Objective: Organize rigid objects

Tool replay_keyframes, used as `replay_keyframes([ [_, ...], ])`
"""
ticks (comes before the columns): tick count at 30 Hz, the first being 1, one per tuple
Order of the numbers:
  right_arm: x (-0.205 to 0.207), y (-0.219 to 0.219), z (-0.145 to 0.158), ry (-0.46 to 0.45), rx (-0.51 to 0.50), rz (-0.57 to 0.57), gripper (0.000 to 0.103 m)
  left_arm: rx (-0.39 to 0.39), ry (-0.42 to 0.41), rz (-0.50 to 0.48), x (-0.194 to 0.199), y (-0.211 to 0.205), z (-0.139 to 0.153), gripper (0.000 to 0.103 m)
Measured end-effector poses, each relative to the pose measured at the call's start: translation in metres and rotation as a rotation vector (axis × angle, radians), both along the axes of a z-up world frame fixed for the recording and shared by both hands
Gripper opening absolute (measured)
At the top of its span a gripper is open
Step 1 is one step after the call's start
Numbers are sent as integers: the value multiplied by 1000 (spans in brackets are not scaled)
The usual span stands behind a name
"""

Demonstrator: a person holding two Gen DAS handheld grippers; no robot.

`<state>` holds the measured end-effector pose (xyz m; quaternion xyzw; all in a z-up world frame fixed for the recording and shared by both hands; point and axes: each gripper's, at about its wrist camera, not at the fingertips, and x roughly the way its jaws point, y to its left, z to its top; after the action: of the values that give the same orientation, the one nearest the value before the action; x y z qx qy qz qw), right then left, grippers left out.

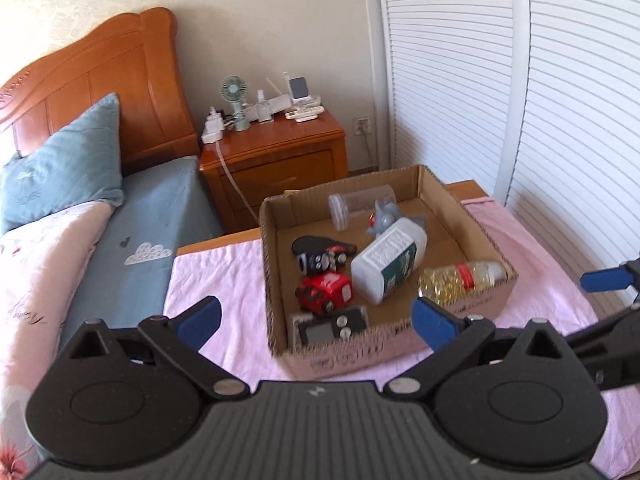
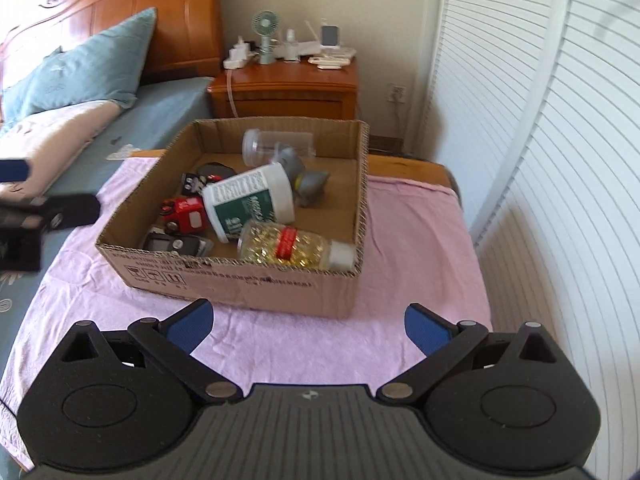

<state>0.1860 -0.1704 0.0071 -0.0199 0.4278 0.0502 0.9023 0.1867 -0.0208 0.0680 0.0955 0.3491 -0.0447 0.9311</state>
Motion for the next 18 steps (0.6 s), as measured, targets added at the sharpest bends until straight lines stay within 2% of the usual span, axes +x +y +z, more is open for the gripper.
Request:
replay_keyframes([
  [2,-9,-2,0,12,24,-9,103,7,8,32,-13,-3,-6,101],
  [12,-36,-4,-3,14,10,-76,103,-125,102,101,-40,1,-29,101],
  [18,-41,-4,-1,7,12,-84,103,-93,93,114,-46,-3,-30,101],
])
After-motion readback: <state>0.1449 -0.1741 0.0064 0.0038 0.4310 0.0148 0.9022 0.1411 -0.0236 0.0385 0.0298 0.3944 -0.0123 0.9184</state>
